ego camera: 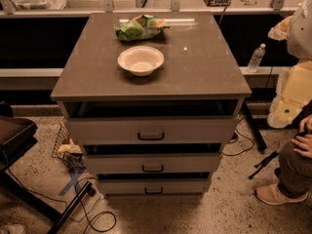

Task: Open middle drawer

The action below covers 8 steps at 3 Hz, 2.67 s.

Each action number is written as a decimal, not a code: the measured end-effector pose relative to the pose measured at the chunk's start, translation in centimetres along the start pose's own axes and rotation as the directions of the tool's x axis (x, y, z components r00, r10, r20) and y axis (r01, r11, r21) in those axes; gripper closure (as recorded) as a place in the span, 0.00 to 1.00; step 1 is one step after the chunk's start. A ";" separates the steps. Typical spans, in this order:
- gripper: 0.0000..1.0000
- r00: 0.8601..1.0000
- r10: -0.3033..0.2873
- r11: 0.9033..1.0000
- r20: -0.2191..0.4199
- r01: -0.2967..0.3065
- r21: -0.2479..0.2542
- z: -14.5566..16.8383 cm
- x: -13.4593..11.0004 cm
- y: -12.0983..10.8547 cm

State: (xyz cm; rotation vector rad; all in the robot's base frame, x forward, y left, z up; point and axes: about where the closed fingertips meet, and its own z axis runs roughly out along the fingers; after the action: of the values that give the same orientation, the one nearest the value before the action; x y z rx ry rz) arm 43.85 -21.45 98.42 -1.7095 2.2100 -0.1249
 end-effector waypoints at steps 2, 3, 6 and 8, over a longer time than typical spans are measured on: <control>0.00 0.999 -0.002 1.000 0.033 0.001 0.020 1.8 0.3 -0.2; 0.00 0.997 0.000 0.999 0.081 -0.003 0.045 5.9 1.2 0.2; 0.00 0.953 0.115 0.992 0.279 -0.125 0.017 21.9 4.4 2.1; 0.00 0.956 0.090 0.993 0.281 -0.107 0.045 22.3 3.4 3.2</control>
Offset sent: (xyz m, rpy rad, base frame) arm 0.0261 -0.0044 -0.0662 0.0970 -0.0909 0.0236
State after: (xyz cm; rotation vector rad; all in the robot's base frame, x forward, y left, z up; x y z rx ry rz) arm 47.26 -20.78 75.92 -1.4806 2.0553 0.0702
